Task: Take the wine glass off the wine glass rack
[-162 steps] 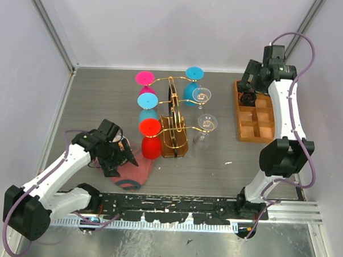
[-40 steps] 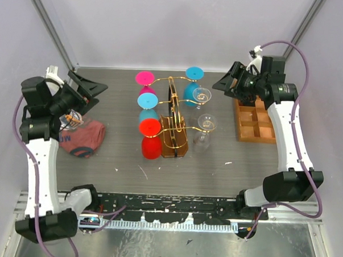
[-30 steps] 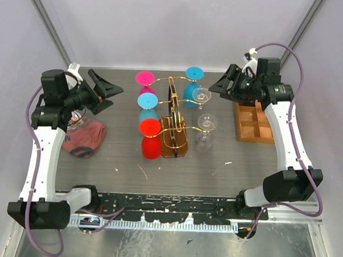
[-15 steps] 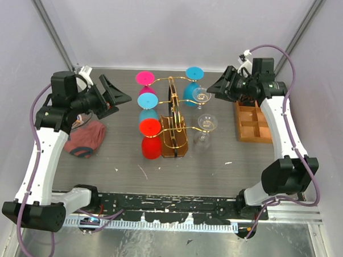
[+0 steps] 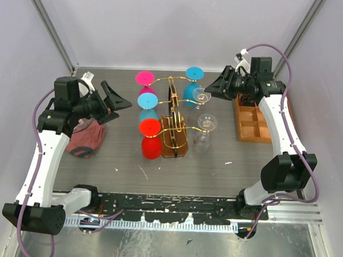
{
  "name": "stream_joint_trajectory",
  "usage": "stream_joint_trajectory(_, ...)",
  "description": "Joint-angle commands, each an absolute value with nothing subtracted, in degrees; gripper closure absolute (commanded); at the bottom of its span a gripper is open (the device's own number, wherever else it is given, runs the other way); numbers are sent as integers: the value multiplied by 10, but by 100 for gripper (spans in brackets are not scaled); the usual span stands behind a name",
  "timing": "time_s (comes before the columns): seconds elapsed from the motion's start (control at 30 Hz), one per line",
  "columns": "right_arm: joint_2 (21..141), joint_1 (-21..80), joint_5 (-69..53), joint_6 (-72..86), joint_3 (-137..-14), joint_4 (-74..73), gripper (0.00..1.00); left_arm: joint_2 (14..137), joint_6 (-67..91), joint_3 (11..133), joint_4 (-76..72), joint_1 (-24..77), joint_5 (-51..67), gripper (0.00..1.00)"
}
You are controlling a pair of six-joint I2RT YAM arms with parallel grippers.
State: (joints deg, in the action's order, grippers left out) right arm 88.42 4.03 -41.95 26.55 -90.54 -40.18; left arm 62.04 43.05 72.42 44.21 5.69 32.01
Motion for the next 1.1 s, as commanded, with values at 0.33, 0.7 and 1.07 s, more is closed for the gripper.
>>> stream_joint_trajectory(0.33, 886, 51, -478, 244, -934, -401, 58, 606, 441, 695, 435, 59, 330, 2)
stream_joint_trajectory(0.7, 904, 64, -494, 224, -932, -419, 70, 601, 451, 677, 432, 59, 332, 2)
stream_joint_trajectory(1.07, 913, 74, -482, 226, -940, -415, 79, 596, 448, 667, 438, 59, 331, 2)
